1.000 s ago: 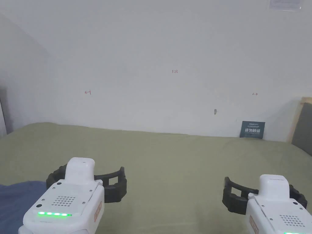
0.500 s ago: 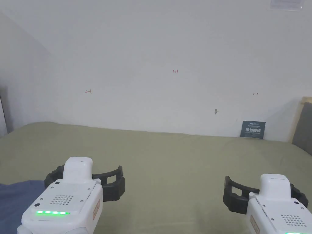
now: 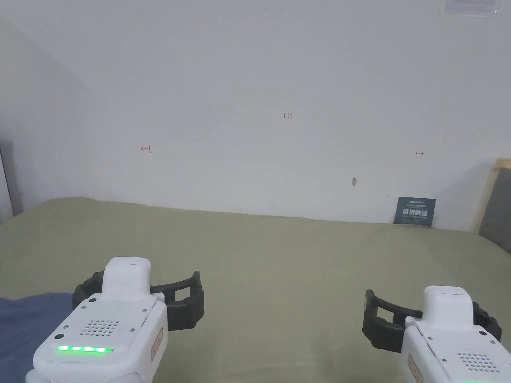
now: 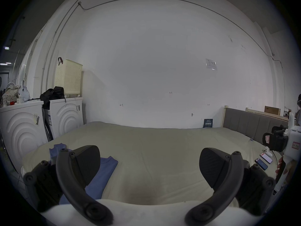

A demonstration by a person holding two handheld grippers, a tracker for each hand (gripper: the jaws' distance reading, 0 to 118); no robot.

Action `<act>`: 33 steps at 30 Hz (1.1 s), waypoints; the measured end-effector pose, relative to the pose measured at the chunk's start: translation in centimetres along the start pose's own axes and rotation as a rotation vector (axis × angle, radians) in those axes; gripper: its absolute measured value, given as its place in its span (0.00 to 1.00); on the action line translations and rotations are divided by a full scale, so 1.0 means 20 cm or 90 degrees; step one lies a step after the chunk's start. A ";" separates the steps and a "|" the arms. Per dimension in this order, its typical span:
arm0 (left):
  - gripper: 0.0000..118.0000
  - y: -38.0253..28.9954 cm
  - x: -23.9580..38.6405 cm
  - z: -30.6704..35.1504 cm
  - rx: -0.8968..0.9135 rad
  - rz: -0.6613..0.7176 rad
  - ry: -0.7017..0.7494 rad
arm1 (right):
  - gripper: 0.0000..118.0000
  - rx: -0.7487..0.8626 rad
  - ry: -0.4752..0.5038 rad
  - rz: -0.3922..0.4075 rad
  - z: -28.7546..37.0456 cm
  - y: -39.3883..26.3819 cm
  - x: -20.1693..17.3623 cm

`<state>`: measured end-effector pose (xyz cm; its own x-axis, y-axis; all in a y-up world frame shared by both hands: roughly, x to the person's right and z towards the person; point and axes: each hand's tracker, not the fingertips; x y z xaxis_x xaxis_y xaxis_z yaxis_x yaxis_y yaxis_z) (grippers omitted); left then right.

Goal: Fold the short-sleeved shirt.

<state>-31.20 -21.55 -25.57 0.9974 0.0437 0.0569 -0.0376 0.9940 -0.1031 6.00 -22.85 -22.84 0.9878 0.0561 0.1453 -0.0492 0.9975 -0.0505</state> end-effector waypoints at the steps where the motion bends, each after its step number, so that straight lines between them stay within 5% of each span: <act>1: 1.00 0.00 0.00 0.00 0.001 0.000 0.002 | 1.00 0.001 0.000 0.000 0.00 0.00 0.00; 33: 1.00 -0.01 0.00 0.01 -0.006 -0.007 -0.007 | 1.00 0.001 0.008 0.011 0.01 -0.02 0.01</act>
<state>-31.12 -21.65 -25.42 0.9971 0.0341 0.0687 -0.0263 0.9934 -0.1119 6.09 -23.15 -22.62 0.9886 0.0727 0.1322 -0.0663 0.9965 -0.0518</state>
